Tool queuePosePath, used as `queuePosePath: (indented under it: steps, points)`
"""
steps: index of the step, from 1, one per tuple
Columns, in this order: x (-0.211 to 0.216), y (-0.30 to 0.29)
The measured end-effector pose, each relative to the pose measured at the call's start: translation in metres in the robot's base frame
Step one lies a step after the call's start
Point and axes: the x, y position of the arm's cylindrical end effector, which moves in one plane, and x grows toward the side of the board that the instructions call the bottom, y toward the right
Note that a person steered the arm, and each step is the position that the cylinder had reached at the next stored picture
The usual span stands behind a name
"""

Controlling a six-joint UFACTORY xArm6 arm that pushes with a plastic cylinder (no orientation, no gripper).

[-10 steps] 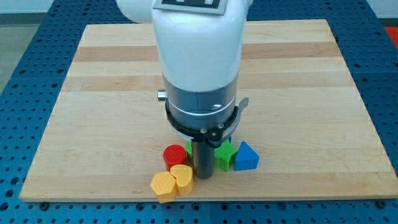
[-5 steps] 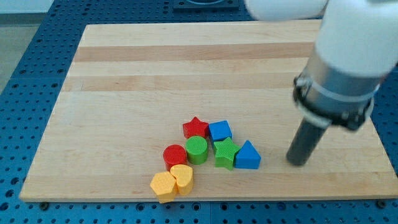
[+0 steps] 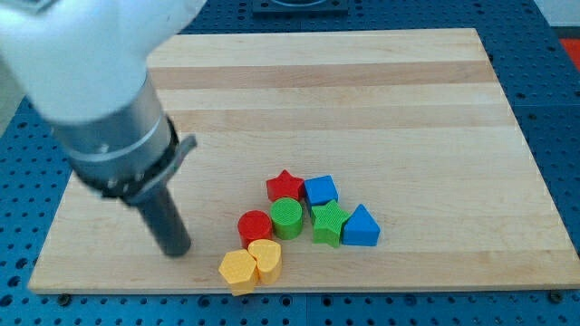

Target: Slightly push red circle left to green circle

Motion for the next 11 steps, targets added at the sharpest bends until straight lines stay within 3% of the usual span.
queuePosePath:
  steps: [1, 9, 11]
  points:
    - [0.024, 0.001]
    - [0.023, 0.045]
    - [0.005, 0.064]
